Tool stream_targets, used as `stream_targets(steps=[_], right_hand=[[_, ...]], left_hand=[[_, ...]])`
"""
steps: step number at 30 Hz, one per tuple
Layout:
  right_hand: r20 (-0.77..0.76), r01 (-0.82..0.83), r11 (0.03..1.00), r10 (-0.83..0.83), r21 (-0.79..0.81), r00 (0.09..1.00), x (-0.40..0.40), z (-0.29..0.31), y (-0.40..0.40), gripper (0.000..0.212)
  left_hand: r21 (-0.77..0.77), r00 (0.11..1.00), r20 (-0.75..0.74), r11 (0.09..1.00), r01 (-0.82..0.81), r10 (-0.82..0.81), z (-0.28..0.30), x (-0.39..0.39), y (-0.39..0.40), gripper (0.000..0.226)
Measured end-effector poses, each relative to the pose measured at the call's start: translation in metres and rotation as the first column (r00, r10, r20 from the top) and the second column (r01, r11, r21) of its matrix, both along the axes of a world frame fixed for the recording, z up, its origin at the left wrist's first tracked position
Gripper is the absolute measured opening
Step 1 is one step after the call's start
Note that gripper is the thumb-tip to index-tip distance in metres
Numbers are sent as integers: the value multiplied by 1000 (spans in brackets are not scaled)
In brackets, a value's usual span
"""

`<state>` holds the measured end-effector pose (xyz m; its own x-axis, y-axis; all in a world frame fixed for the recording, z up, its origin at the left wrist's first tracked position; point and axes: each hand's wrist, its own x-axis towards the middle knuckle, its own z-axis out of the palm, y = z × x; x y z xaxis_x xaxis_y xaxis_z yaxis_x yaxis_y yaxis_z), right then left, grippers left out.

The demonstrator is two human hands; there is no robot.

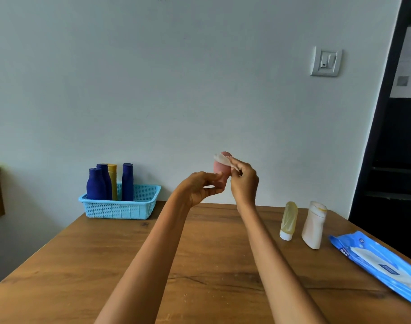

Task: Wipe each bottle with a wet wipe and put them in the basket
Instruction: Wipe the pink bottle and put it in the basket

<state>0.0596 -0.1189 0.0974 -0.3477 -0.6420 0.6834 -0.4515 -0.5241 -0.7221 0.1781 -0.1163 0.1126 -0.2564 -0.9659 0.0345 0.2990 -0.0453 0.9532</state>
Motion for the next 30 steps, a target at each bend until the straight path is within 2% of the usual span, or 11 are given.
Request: stream_targets(steps=[3, 6, 9, 11, 12, 15, 18, 20, 23, 27, 30], right_hand=[[0, -42, 999, 42, 2, 999, 6, 0, 7, 25], [102, -115, 992, 110, 50, 989, 10, -3, 12, 13], [135, -87, 994, 77, 65, 988, 6, -2, 14, 24], [154, -36, 999, 32, 18, 988, 1, 3, 15, 14], [145, 6, 1000, -5, -11, 989, -1, 6, 14, 16], [-11, 96, 993, -97, -66, 995, -6, 14, 9, 26], [-213, 114, 990, -131, -88, 968, -1, 34, -2, 32], [-328, 119, 992, -128, -48, 936, 6, 52, -9, 36], [-510, 143, 990, -120, 6, 852, 16, 65, -14, 35], [-598, 172, 984, -165, -46, 784, 23, 56, -2, 28], [-608, 146, 987, -159, -70, 778, 24, 42, 8, 24]], left_hand=[[9, 997, -64, 999, -36, 37, 2, 6, -2, 7], [15, 994, -78, 997, -73, 74, 0, 9, -4, 6], [10, 996, -37, 997, -80, 81, -3, 6, -3, 9], [-6, 995, 3, 995, -97, 97, -1, 2, -1, 12], [-11, 994, 20, 994, -109, 110, 0, 1, -1, 14], [-20, 992, 39, 993, -117, 117, 5, 2, -1, 18], [-32, 992, 53, 993, -117, 118, 5, 6, -2, 13], [-39, 990, 54, 991, -131, 133, 5, 6, -2, 7], [-102, 981, 66, 979, -176, 183, 6, 7, -1, 10], [-155, 972, 14, 960, -231, 236, 6, 11, -1, 5], [-141, 967, -5, 957, -253, 255, 4, 12, -1, 5]])
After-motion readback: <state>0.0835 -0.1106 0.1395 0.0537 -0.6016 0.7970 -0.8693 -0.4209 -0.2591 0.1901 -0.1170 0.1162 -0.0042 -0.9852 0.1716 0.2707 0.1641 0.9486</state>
